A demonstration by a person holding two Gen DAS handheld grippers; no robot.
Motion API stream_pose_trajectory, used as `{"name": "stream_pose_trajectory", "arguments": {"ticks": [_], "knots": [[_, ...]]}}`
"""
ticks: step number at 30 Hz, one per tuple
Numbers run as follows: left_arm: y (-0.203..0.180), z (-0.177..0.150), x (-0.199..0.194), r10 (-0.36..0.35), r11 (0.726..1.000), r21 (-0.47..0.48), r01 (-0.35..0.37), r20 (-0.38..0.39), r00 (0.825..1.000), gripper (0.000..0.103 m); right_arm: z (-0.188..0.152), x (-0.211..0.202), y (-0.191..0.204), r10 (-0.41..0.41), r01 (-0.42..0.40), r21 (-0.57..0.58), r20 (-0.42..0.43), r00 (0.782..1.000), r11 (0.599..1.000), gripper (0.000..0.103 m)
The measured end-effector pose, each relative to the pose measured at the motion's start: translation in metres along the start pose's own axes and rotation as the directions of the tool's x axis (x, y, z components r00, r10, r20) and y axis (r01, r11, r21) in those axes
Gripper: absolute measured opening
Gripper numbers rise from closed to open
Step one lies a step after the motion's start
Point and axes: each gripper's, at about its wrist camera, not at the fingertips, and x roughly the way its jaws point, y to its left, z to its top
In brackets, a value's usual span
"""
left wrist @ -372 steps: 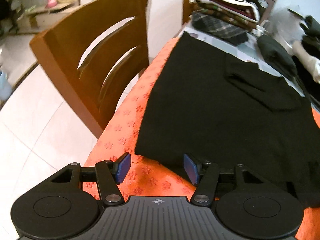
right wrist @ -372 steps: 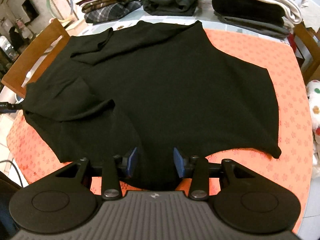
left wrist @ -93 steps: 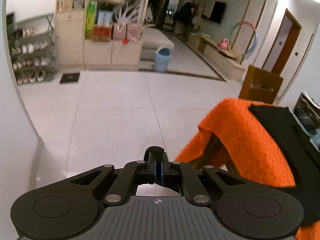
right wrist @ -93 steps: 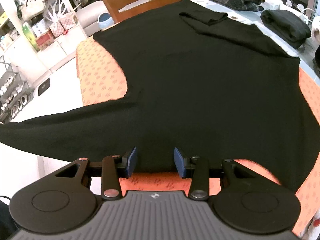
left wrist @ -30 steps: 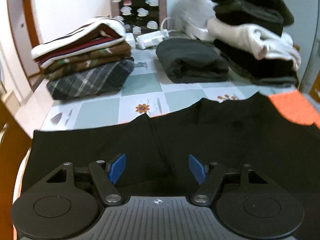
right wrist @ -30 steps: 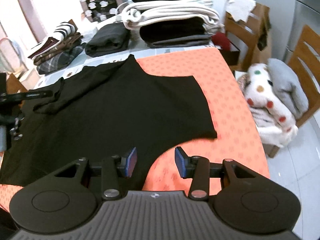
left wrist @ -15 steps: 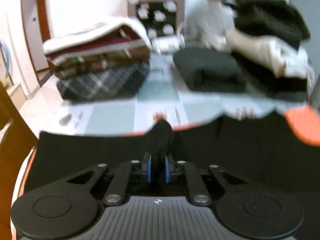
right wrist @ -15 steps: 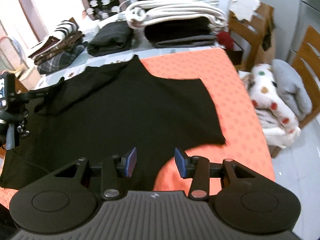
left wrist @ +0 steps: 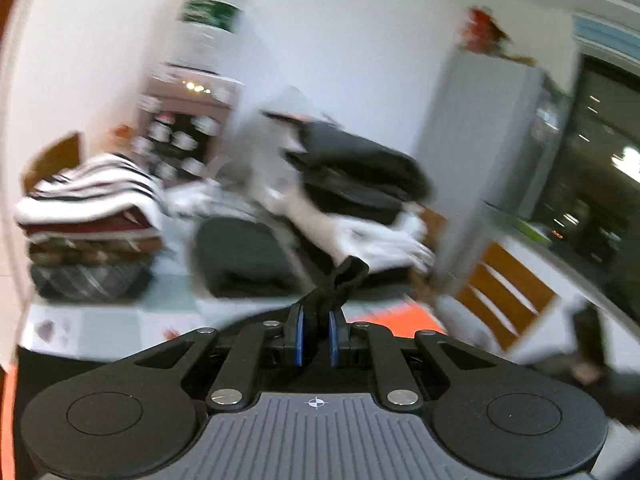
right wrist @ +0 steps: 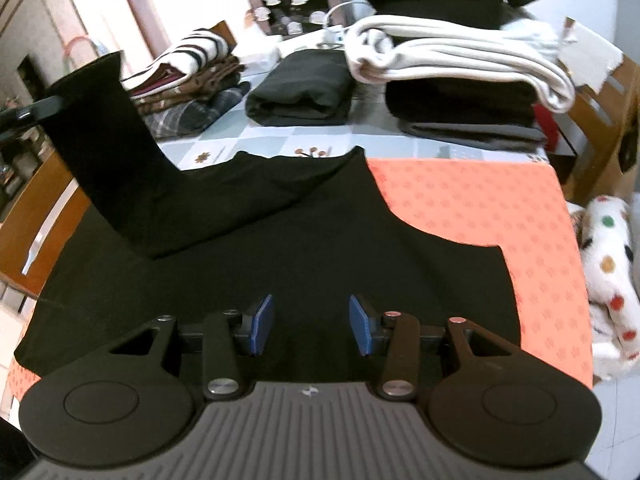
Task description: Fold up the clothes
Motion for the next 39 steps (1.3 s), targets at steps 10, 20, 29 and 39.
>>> {"name": "stream_pose_trajectory", "arguments": {"ticks": [10,20,29,39], "knots": [[-0.024,-0.075,-0.028,-0.158,0.986,0.003,0.166,-0.287,0.945,0.015,-0.014,0.0,0.013,0.032,-0.034,-0.041,-0.034,0.999,0.999,0.048],[-0.04,-0.146,-0.021,-0.171,0.981,0.005,0.196,-0.465,0.869,0.036,-0.043,0.005,0.043,0.101,-0.106,-0.047,-0.095,0.99,0.993,0.048],[-0.026,-0.161,-0.04,-0.061,0.998,-0.035,0.05,-0.425,0.903,0.057,-0.052,0.017,0.056,0.147,-0.15,-0.018,-0.107,0.983,0.989,0.048],[-0.013,-0.195,-0.041,0.018,0.978,-0.178,-0.105,-0.436,0.9,0.055,-0.027,0.057,0.05,0.183,-0.178,0.119,-0.03,0.983,0.977,0.048]]}}
